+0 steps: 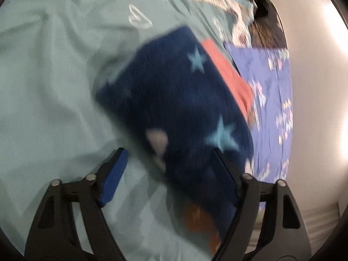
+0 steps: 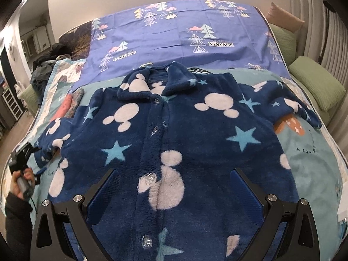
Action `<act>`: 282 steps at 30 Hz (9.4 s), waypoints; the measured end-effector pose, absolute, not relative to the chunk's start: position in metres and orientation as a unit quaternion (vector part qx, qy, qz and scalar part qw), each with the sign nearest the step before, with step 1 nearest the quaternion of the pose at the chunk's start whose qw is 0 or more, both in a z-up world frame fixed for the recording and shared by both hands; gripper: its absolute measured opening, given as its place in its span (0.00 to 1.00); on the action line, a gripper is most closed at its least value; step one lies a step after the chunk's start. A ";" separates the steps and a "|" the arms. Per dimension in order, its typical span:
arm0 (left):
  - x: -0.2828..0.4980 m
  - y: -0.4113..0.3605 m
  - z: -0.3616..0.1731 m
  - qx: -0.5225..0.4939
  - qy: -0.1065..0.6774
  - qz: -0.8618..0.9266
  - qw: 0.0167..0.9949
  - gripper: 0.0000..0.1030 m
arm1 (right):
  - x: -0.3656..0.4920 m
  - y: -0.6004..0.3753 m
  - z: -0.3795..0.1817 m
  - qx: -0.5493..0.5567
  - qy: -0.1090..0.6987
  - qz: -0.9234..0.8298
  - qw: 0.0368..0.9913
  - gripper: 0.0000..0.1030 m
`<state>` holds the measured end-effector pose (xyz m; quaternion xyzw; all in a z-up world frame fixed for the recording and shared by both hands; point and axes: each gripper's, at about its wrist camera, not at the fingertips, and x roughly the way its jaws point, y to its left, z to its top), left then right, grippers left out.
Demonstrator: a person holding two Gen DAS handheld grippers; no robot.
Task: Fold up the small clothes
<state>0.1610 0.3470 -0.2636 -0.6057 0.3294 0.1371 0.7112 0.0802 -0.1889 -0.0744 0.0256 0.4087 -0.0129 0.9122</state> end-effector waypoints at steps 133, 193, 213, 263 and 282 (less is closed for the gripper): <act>0.242 -0.032 -0.140 -0.018 0.441 -0.110 0.890 0.42 | 0.210 -0.303 -0.157 0.211 0.442 0.090 0.867 0.03; 0.183 0.019 -0.095 -0.132 0.386 -0.091 0.908 0.66 | 0.134 -0.220 -0.123 -0.156 0.343 0.190 0.907 0.41; 0.247 -0.009 -0.121 -0.265 0.463 -0.196 0.823 0.19 | 0.121 -0.294 -0.109 0.090 0.362 0.111 0.921 0.58; 0.214 0.078 -0.088 -0.153 0.348 -0.077 0.922 0.47 | 0.106 -0.316 -0.116 0.112 0.386 0.074 0.913 0.65; 0.203 0.057 -0.090 -0.086 0.371 -0.057 0.923 0.61 | 0.115 -0.342 -0.114 0.132 0.396 0.017 0.909 0.51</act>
